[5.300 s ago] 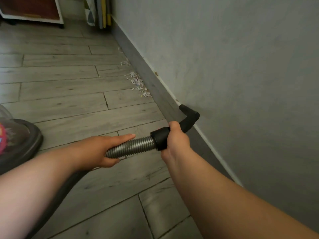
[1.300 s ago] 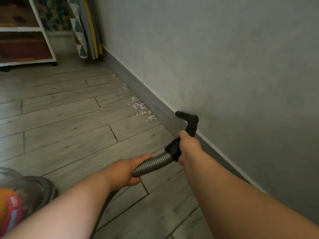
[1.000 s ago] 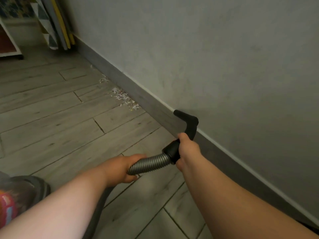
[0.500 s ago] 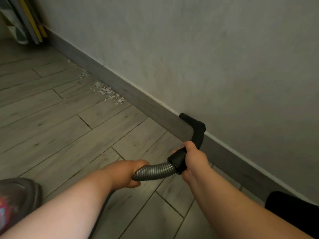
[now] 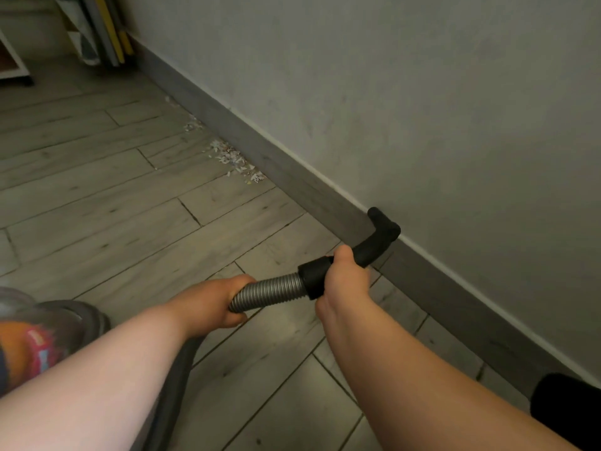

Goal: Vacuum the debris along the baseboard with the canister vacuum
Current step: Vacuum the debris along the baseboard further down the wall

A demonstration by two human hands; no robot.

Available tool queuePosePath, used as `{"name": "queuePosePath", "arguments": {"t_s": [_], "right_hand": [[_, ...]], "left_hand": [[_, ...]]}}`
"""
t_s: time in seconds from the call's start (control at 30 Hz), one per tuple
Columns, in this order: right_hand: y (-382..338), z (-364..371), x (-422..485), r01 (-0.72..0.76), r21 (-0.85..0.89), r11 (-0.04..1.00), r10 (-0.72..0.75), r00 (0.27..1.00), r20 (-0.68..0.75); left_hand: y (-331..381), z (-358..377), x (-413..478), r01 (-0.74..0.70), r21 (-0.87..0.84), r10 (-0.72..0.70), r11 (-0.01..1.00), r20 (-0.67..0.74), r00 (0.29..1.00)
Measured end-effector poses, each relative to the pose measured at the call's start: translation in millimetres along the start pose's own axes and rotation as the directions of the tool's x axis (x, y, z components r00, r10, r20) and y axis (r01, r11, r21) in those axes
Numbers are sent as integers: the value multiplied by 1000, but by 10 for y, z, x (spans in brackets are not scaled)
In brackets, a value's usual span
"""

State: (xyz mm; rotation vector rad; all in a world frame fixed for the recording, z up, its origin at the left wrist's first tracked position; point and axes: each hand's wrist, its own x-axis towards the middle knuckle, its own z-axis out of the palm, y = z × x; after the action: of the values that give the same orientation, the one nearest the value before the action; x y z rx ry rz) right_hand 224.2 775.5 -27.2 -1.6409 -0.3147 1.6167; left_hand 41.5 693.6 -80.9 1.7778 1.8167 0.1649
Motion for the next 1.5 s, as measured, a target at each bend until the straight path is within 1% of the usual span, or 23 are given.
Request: {"name": "queuePosePath", "arguments": {"t_s": [0.23,0.43,0.53,0.67,0.77,0.83,0.93,1.07,1.2,1.3,1.4,1.5], "right_hand": [[23,227,107,17,-61,998,-12,996,93],[49,390,408,-105,-163,981,136,972,190],[39,475,630,-151,-227,962,194,964,182],[-11,495,937,-165,-249,954,210,964,166],[-39,467,1124,-120,-219,968,161,971,177],[-53,438,1230,-53,-221,974,104,969,225],[-64,398,1359,34,-253,967,57,937,344],[-89,470,1576,134,-325,936,16,907,421],[-234,703,1785,209,-426,880,21,880,475],[-405,872,1885,216,-511,832,63,878,474],[-589,1002,1902,231,-586,777,103,871,480],[-720,1088,1833,213,-609,764,136,870,475]], "left_hand": [[-91,-17,-72,83,-18,-84,996,-1,997],[-93,-10,-90,153,-40,-153,987,-12,988],[-51,51,-30,200,-50,-200,978,12,980],[9,160,133,241,-74,-241,968,16,970],[93,229,260,231,-63,-232,971,-9,973],[157,263,336,225,-44,-226,973,-37,973],[200,329,452,266,-30,-267,964,-45,963],[264,386,606,344,-54,-346,937,-43,937],[318,339,795,441,-68,-445,895,-64,893],[424,207,942,498,-55,-500,866,-69,863],[582,67,1056,553,-59,-555,831,-34,831],[769,-41,1057,616,-28,-616,787,-40,786]]}}
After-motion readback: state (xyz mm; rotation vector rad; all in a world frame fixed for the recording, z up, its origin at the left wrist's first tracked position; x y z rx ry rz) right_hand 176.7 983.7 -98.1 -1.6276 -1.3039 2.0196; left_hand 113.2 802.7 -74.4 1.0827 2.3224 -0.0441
